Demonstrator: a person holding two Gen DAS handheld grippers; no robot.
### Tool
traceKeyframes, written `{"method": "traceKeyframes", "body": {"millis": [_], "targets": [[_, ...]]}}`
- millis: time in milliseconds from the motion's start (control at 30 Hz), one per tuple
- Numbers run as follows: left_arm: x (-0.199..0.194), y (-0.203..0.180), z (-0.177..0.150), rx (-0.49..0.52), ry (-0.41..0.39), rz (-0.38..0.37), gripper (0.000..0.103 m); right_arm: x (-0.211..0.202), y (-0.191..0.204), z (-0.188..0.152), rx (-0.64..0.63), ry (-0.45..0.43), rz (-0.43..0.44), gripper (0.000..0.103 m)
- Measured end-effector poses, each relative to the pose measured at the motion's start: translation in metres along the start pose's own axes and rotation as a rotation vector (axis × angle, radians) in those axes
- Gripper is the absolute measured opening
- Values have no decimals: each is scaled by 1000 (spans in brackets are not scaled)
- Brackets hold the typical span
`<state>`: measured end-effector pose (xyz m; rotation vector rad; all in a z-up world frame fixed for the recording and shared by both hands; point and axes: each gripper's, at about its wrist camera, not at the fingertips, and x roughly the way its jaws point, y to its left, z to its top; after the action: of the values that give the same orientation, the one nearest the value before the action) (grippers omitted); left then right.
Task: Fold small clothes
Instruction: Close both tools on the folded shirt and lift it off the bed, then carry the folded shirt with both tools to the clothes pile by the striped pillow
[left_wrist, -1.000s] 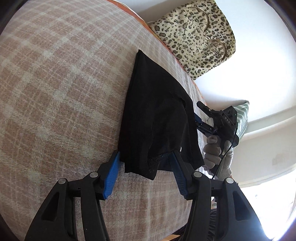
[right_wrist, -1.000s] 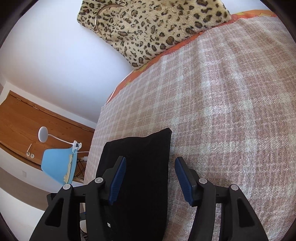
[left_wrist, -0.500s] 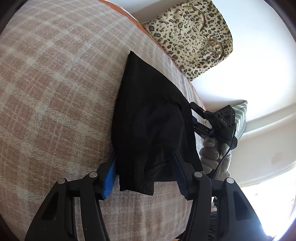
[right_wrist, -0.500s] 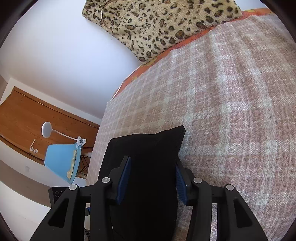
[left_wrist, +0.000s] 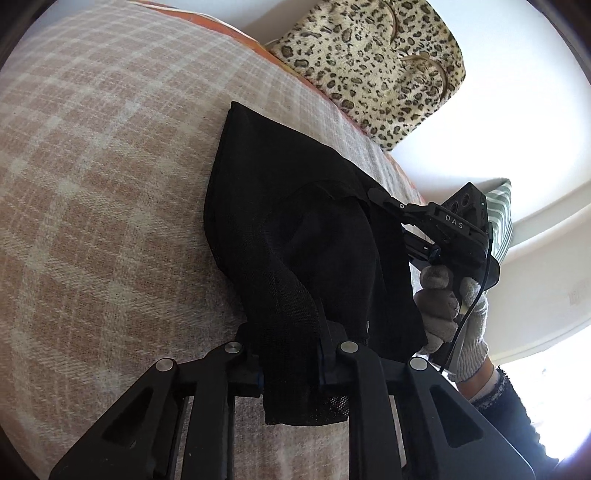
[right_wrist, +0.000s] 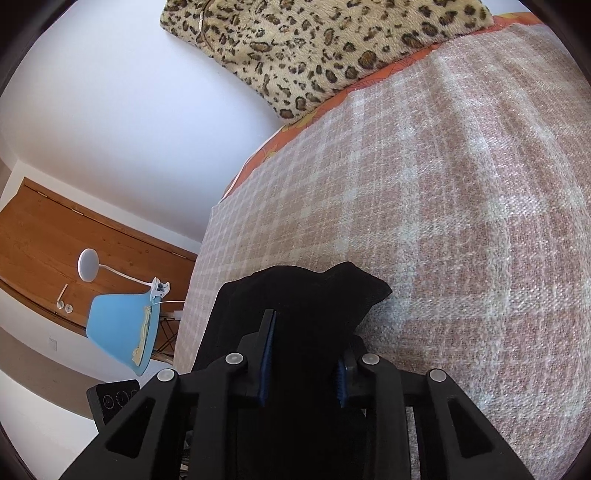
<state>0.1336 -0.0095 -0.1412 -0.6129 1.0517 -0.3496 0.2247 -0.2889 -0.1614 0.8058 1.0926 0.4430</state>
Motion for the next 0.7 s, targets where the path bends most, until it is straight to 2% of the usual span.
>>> {"method": "traceKeyframes", "body": {"millis": [67, 167, 700], "targets": [[-2, -5, -2, 43, -14, 30, 14, 0, 5, -1, -21, -1, -31, 14], [-3, -11, -6, 107, -26, 67, 13, -2, 18, -2, -70, -6, -73, 11], [-16, -41, -14, 294, -98, 150, 12, -19, 73, -11, -267, -70, -165, 9]]}}
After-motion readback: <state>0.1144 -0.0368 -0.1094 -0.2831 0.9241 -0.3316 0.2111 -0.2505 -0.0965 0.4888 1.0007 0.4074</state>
